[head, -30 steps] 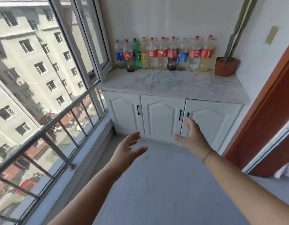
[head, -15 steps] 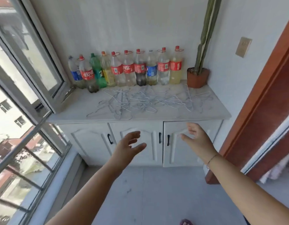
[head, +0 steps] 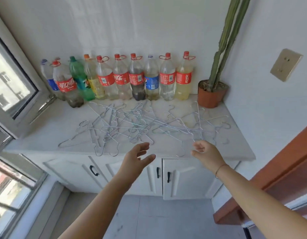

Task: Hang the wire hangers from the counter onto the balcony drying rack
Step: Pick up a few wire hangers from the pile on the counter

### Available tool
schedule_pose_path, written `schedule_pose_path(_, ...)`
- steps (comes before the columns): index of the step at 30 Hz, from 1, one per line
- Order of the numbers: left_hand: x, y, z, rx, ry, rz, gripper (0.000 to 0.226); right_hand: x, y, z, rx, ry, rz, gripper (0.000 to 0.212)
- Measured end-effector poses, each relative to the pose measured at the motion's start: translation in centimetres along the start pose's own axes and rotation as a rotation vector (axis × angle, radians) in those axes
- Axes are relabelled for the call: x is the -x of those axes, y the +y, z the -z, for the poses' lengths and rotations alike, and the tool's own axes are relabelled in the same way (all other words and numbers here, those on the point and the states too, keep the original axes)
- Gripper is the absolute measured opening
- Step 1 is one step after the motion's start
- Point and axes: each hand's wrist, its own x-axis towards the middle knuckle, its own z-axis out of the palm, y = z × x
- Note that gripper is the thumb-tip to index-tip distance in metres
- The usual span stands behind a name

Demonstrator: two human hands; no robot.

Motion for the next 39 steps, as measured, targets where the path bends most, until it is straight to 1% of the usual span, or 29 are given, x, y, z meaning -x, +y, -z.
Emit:
schedule_pose_path(9, -11.5, -2.5, 0.6, 0.002, -0.02, 0.106, 0.037, -12.6, 3.2, -3.9, 0.172, -0.153, -0.108, 0.025)
schedule_pose_path(14, -18.0, -3.3, 1.1, -0.009, -0.069, 0.143, 0.039, -18.1, 3.8, -5.4, 0.478, -0.217, -0.163, 0.024)
schedule_pose_path(17, -21.5, -3.6, 1.2, -0.04, -0.111, 0.157, 0.038, -20.3, 3.7, -6.5, 0.587, -0.299, -0.205, 0.027)
schedule_pose_path(19, -23.3, -3.8, 1.2, -0.057, -0.128, 0.166, 0.039, -21.4, 4.1, -7.2, 0.603, -0.321, -0.235, 0.019)
schedule_pose_path(23, -25.6, -4.2, 0.7, -0.07, -0.15, 0.188, 0.036, -22.3, 5.2, -8.2, 0.575, -0.347, -0.276, 0.02)
schedule_pose_path(26, -26.9, -4.3, -0.1, -0.064, -0.158, 0.208, 0.035, -23.3, 5.6, -8.1, 0.502, -0.397, -0.263, 0.006)
schedule_pose_path(28, -27.5, -4.2, -0.6, -0.063, -0.159, 0.225, 0.037, -24.1, 5.2, -7.7, 0.421, -0.439, -0.272, 0.009)
schedule_pose_path(29, -27.7, -4.2, -0.9, -0.053, -0.156, 0.237, 0.038, -24.4, 4.8, -7.3, 0.344, -0.445, -0.29, 0.013)
schedule_pose_path(31, -28.0, -3.9, -1.4, -0.021, -0.137, 0.251, 0.037, -25.1, 3.3, -6.0, 0.157, -0.439, -0.32, 0.019)
schedule_pose_path(34, -28.3, -3.3, -2.5, 0.02, -0.048, 0.271, 0.027, -26.2, 0.5, -3.6, -0.151, -0.408, -0.374, 0.015)
schedule_pose_path(36, -28.1, -2.9, -3.8, 0.061, 0.007, 0.288, 0.022, -26.7, -1.1, -2.4, -0.405, -0.359, -0.426, 0.015)
schedule_pose_path(37, -27.9, -2.7, -4.6, 0.076, 0.001, 0.296, 0.022, -26.8, -1.8, -1.9, -0.538, -0.331, -0.461, 0.015)
schedule_pose_path(39, -27.4, -2.2, -6.6, 0.117, -0.071, 0.305, 0.023, -26.9, -3.1, -1.5, -0.773, -0.291, -0.521, 0.013)
